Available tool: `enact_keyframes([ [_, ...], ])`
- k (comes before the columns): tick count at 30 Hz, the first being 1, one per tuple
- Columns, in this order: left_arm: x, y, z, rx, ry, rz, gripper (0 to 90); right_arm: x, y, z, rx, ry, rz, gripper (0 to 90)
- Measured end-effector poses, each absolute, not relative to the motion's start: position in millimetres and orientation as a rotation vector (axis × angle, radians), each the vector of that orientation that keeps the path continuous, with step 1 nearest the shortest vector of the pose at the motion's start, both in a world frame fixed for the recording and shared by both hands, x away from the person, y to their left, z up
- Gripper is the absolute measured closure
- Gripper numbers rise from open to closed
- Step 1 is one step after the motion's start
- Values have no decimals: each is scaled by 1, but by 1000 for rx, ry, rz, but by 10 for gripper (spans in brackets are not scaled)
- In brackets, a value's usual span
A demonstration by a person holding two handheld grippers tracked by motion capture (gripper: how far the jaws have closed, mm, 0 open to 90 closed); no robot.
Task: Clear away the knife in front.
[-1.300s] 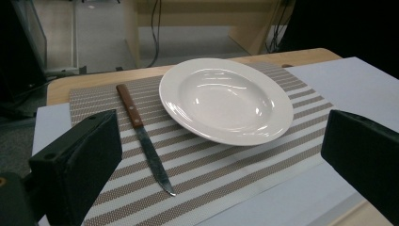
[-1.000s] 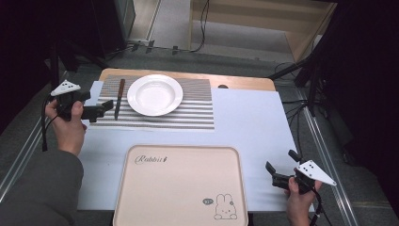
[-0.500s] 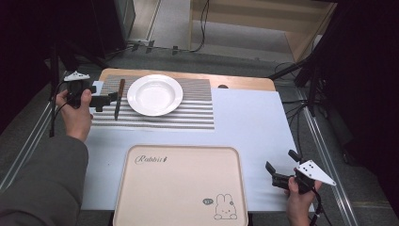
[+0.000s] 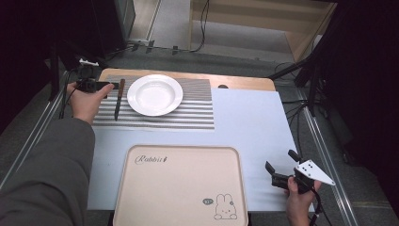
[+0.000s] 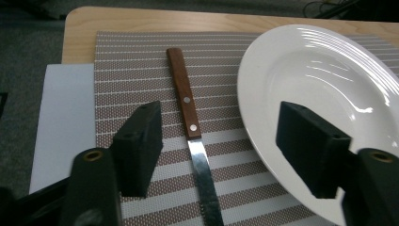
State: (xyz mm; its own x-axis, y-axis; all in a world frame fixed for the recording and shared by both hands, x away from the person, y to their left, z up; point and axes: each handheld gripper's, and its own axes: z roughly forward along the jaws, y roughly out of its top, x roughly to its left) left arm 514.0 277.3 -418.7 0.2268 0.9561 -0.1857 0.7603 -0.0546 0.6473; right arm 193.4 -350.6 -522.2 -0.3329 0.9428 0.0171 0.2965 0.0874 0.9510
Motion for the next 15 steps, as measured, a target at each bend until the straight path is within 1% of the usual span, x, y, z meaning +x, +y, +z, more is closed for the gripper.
enact_keyframes([
  [1,514,277,-419,1860,1580,389,376,193,-351,-522,1230,1716,1263,0],
  [2,518,276,-421,1868,1589,380,376,194,-350,-522,1230,1716,1262,0],
  [3,524,274,-426,1893,1614,368,431,194,-350,-522,1229,1717,1256,0],
  [4,524,274,-426,1893,1614,368,458,194,-350,-522,1230,1717,1253,0],
  [5,527,273,-428,1904,1623,371,458,194,-350,-522,1230,1717,1253,0],
  [6,529,272,-430,1906,1627,362,484,194,-350,-522,1232,1717,1253,0],
  [7,534,270,-432,1915,1642,356,529,194,-349,-522,1232,1717,1251,0],
  [9,539,269,-435,1928,1649,343,569,194,-349,-522,1232,1719,1250,0],
  [11,543,268,-439,1937,1673,319,594,194,-349,-522,1233,1718,1250,0],
  [14,547,268,-444,1938,1678,296,602,194,-349,-522,1233,1717,1249,0],
  [15,548,268,-446,1940,1681,279,620,194,-349,-523,1234,1717,1248,0],
])
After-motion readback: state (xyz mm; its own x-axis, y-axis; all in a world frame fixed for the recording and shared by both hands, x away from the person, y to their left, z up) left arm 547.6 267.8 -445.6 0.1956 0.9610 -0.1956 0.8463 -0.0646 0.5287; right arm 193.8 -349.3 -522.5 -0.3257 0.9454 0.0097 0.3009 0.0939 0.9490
